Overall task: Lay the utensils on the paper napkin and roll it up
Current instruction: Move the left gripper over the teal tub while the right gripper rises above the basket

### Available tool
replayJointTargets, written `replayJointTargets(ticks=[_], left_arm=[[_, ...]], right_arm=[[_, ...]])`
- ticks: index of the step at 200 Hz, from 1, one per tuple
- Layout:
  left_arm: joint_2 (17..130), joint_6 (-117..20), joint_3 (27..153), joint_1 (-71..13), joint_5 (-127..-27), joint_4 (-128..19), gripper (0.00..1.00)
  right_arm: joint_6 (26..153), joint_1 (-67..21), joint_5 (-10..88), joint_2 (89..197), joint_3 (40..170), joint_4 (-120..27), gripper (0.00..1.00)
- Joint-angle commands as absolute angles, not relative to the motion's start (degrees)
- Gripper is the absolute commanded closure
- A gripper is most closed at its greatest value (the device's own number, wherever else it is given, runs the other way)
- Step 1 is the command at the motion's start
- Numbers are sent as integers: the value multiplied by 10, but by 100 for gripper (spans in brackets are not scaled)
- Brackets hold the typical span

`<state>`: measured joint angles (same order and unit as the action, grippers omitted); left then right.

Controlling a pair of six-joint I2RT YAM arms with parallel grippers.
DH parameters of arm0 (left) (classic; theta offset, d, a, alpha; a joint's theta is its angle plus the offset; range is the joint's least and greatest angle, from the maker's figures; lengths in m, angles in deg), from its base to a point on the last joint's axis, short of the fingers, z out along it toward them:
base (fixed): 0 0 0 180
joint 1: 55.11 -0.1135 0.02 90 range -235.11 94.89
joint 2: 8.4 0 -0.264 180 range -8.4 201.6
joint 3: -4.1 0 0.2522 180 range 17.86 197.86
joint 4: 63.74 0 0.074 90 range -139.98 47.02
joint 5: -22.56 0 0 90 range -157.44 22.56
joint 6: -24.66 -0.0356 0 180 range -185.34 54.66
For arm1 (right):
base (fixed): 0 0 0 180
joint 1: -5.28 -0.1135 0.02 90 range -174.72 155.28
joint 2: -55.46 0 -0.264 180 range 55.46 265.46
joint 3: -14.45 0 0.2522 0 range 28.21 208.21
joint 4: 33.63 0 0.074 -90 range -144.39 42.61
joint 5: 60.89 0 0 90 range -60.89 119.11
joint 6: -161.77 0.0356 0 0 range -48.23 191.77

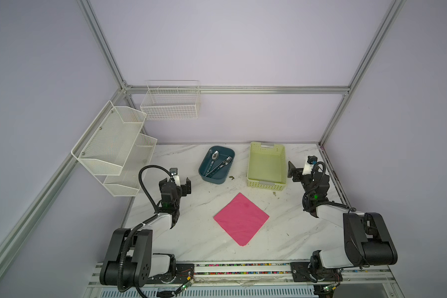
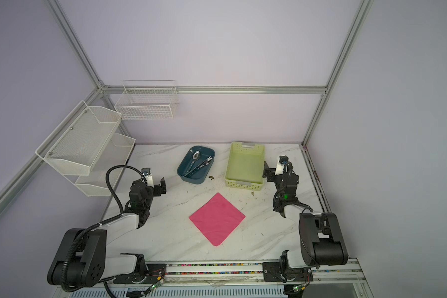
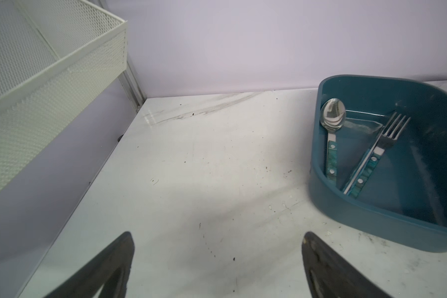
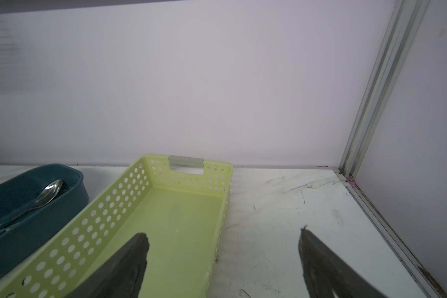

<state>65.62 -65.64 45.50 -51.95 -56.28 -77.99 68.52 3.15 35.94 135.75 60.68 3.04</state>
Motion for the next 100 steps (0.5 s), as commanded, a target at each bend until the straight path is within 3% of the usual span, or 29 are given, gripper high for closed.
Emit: replayJointTargets(ticks=[1, 52, 78, 100], left_arm=[[637, -620, 558, -514, -628, -628, 0], [657, -562, 692, -490, -671, -430, 5], [712, -565, 783, -487, -726, -335, 6], [781, -574, 857, -483, -743, -268, 6]], right_arm=[[721, 33, 368, 1316, 650, -122, 11], [825, 31, 441, 1301, 723, -284, 26], [853, 28, 488, 1317, 757, -357, 37], [864, 23, 515, 1332, 781, -410, 40]])
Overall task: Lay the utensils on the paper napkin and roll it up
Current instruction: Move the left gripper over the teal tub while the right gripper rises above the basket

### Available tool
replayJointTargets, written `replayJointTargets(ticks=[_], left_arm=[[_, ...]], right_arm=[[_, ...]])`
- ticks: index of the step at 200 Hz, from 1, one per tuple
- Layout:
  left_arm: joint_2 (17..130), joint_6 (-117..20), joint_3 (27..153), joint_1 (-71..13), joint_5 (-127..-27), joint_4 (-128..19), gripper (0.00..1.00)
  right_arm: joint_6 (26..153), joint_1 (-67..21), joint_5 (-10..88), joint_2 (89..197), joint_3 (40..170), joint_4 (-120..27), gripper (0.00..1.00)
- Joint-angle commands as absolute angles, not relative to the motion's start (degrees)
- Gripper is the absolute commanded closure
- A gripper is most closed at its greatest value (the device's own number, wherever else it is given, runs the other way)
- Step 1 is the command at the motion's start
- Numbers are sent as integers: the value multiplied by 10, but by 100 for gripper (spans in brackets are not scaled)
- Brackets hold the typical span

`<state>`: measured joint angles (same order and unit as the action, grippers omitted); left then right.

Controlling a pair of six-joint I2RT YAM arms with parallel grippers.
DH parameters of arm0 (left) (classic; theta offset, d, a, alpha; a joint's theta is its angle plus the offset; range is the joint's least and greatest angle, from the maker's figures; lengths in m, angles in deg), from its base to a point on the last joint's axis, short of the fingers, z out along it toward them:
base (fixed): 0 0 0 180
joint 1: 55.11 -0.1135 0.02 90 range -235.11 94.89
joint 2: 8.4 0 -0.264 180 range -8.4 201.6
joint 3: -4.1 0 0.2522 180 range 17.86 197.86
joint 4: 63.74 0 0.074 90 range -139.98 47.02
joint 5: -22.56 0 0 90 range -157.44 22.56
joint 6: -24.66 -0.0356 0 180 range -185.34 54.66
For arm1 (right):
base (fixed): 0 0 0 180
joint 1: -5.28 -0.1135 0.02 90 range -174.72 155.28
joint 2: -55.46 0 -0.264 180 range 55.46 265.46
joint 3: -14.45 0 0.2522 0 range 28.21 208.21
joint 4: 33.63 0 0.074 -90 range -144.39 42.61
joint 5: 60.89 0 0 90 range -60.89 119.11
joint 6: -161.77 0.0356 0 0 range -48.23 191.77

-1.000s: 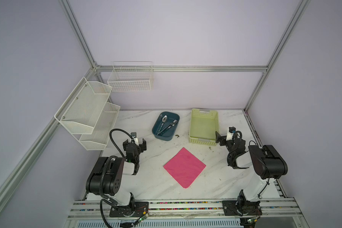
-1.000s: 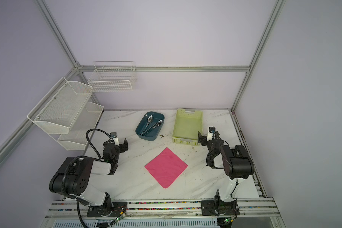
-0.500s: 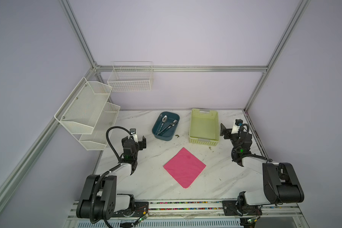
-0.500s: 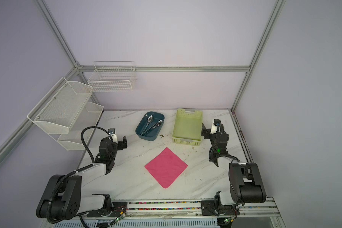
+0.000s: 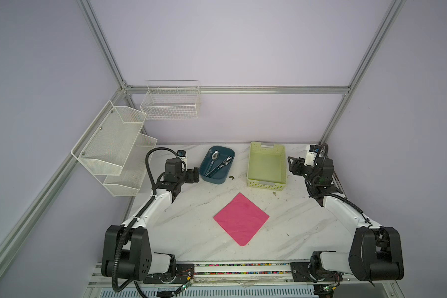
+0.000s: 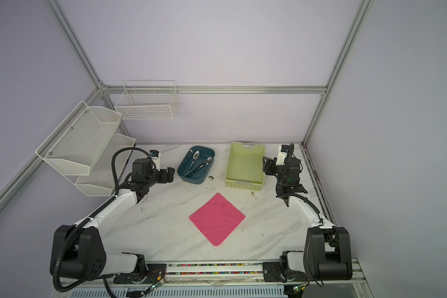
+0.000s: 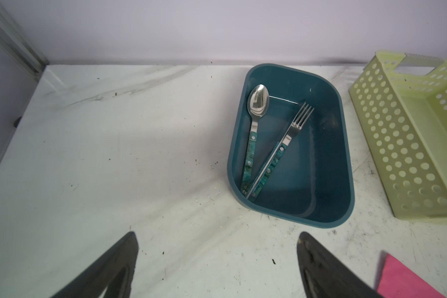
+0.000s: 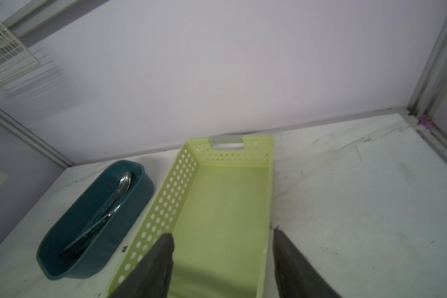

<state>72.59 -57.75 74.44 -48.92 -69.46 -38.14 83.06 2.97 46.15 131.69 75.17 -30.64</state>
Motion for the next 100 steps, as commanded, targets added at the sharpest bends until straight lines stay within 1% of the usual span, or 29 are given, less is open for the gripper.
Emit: replayJointTargets(ticks=[1, 31, 65, 100], left_arm=[[784, -574, 860, -483, -744, -266, 6], [863, -577, 935, -483, -754, -232, 6], [953, -574, 1031, -482, -774, -186, 10], [994, -587, 1065, -474, -812, -174, 11]], right_arm=[[864, 23, 516, 1333, 783, -411, 40], [868, 11, 545, 1359, 805, -462, 42], [880, 3, 557, 1366, 804, -474, 44], [892, -5, 575, 1379, 812, -480, 45]])
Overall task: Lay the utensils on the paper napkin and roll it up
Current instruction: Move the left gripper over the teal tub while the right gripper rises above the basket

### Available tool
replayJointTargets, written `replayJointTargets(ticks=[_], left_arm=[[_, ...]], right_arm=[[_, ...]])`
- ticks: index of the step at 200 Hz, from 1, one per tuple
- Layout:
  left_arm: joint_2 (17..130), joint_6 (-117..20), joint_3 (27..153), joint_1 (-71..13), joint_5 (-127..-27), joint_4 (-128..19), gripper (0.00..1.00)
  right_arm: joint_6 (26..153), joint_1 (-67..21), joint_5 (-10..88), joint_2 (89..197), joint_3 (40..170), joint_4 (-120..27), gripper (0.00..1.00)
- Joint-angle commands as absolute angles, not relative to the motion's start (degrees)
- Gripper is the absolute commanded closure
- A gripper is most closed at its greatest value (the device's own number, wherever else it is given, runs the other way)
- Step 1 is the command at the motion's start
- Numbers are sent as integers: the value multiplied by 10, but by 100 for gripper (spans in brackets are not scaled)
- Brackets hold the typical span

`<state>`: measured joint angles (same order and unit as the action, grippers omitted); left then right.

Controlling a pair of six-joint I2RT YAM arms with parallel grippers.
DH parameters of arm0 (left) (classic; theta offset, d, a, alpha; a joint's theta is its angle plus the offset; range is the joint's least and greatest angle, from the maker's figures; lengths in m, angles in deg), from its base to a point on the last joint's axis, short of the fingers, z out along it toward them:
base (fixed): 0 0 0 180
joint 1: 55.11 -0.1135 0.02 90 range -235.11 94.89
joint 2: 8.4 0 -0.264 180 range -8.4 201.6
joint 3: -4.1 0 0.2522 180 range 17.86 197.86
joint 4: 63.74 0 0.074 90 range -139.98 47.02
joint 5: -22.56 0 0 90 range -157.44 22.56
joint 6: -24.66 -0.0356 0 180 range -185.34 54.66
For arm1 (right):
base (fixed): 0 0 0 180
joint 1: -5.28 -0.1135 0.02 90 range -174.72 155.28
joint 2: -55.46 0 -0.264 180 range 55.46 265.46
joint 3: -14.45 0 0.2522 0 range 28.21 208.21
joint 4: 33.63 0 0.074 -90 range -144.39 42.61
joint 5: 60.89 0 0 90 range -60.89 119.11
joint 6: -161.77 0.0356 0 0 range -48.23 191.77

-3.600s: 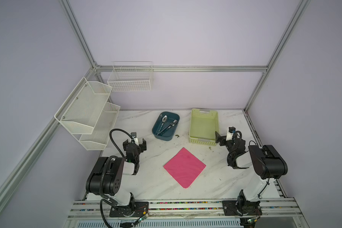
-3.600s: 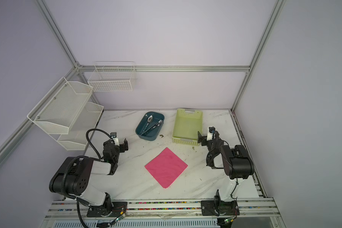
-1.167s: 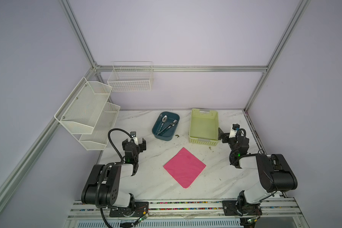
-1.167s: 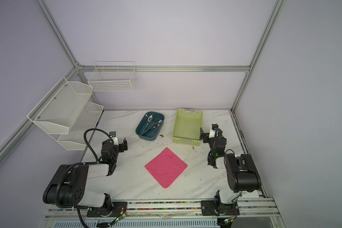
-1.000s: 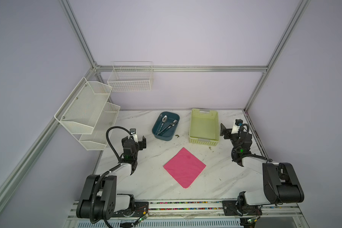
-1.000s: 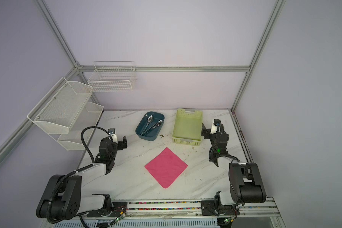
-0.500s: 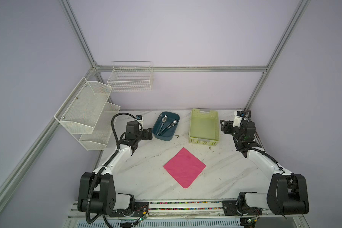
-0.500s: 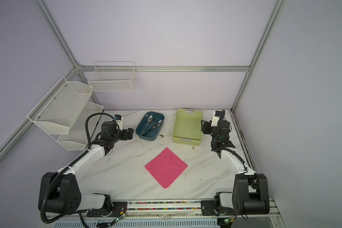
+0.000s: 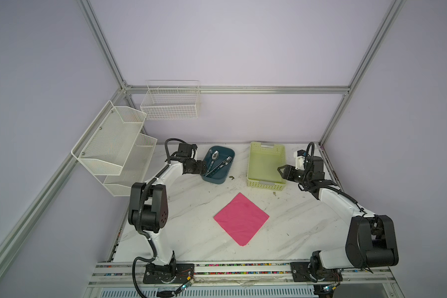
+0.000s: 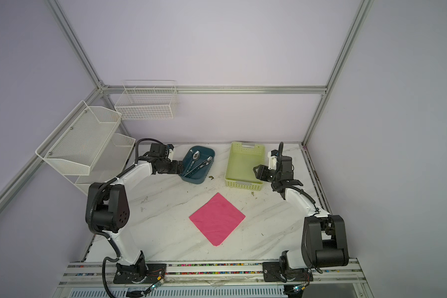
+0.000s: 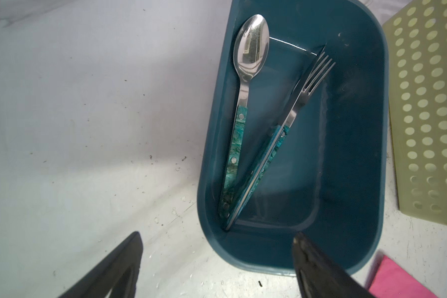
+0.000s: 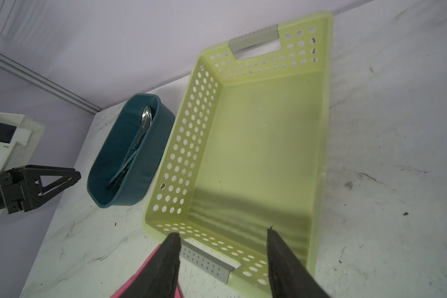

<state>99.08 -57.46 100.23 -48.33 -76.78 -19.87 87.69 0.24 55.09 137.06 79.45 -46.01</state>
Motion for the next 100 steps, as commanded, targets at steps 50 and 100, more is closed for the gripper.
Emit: replayJointTargets(ticks=[50, 100], left_arm=[[1006, -596, 1056, -467, -842, -174, 11], [999, -608, 1048, -462, -858, -173, 11]], right_arm=[[900, -36, 581, 1410, 850, -527, 50], [902, -81, 552, 1438, 862, -562, 53]])
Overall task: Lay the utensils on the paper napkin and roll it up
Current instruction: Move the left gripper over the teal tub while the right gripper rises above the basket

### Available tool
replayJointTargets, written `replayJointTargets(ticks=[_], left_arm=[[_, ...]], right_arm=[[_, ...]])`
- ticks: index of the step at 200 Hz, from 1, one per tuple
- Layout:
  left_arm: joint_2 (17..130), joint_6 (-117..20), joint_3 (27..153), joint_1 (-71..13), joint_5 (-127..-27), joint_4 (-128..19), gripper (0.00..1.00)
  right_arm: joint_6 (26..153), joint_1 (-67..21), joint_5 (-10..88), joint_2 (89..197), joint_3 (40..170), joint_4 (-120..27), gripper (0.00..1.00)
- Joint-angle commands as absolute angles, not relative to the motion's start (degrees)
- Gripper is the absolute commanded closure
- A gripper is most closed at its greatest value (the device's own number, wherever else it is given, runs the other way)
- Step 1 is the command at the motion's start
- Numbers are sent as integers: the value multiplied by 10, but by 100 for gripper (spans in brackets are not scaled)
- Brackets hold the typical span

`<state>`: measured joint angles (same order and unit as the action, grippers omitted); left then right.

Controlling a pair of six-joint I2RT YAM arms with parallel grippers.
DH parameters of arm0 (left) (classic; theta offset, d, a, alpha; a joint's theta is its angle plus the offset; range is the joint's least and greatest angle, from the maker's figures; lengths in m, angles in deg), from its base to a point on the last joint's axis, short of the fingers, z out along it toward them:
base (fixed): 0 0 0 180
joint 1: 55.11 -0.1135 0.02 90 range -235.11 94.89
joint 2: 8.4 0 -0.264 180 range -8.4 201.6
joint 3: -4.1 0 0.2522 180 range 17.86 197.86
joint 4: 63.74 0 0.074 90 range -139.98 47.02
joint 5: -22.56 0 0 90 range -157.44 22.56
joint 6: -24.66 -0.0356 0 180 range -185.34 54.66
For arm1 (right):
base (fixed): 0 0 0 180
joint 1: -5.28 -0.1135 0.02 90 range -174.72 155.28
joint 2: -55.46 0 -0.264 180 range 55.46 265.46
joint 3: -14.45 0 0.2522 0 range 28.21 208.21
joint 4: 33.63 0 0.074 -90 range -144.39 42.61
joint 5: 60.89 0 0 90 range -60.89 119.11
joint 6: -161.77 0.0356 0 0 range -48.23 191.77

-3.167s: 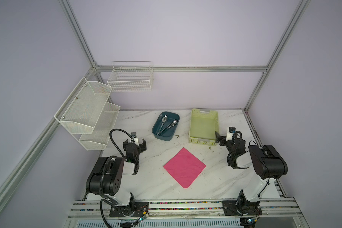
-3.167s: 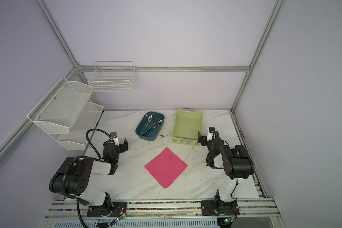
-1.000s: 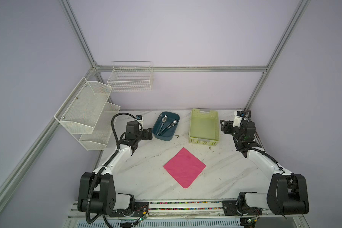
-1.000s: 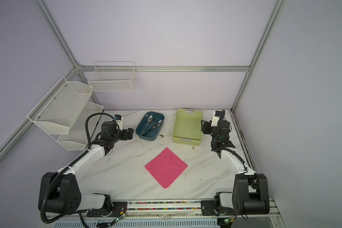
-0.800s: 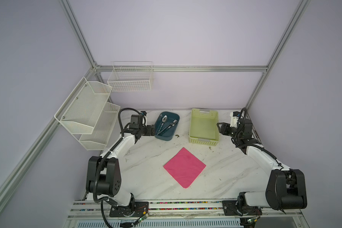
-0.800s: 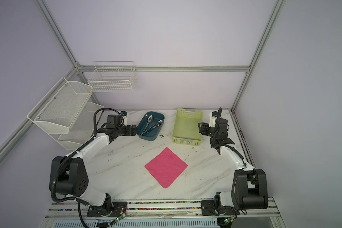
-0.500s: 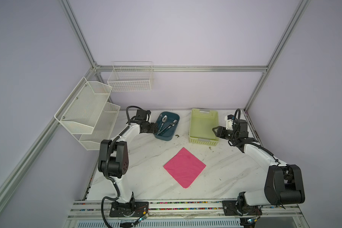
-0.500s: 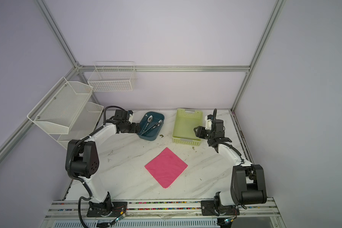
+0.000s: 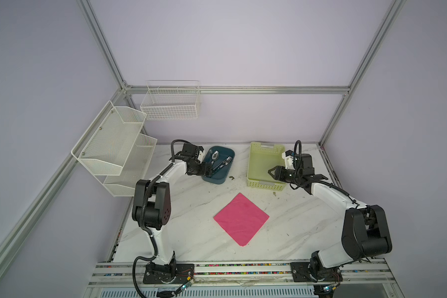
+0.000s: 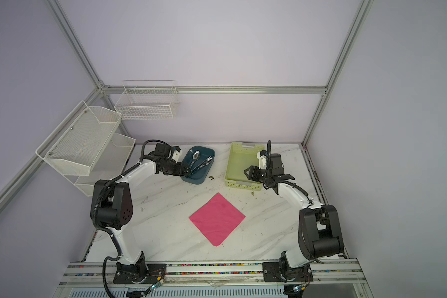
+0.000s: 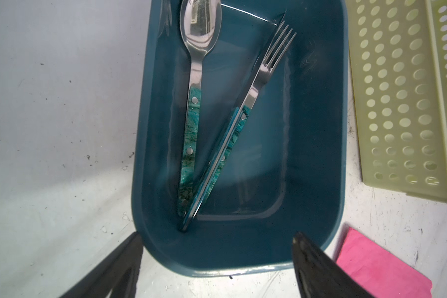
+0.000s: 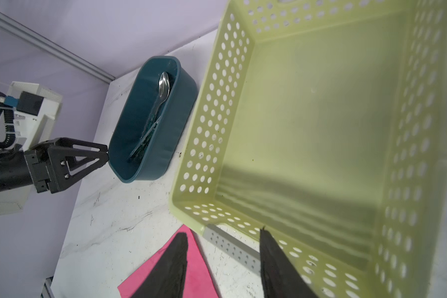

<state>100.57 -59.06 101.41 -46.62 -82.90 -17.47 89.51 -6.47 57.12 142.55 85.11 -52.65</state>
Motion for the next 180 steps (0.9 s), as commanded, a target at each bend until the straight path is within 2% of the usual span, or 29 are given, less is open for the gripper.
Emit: replayJointTargets(ticks=[1, 46, 101, 160, 180], left_arm=[[998, -608, 1048, -462, -858, -173, 11], [999, -608, 1048, -461, -889, -173, 11], [989, -601, 1047, -457, -872, -173, 10], [978, -542, 1052, -454, -752, -174, 3], [972, -513, 1059, -453, -744, -178, 2]], right_arm=[[903, -82, 551, 1438, 862, -562, 53], [925, -82, 478, 1441, 859, -579, 54], [936, -82, 375, 1444, 867, -606, 53], [931, -80, 321, 1453, 873, -618, 52], [928, -76, 314, 1453, 876, -623, 52]])
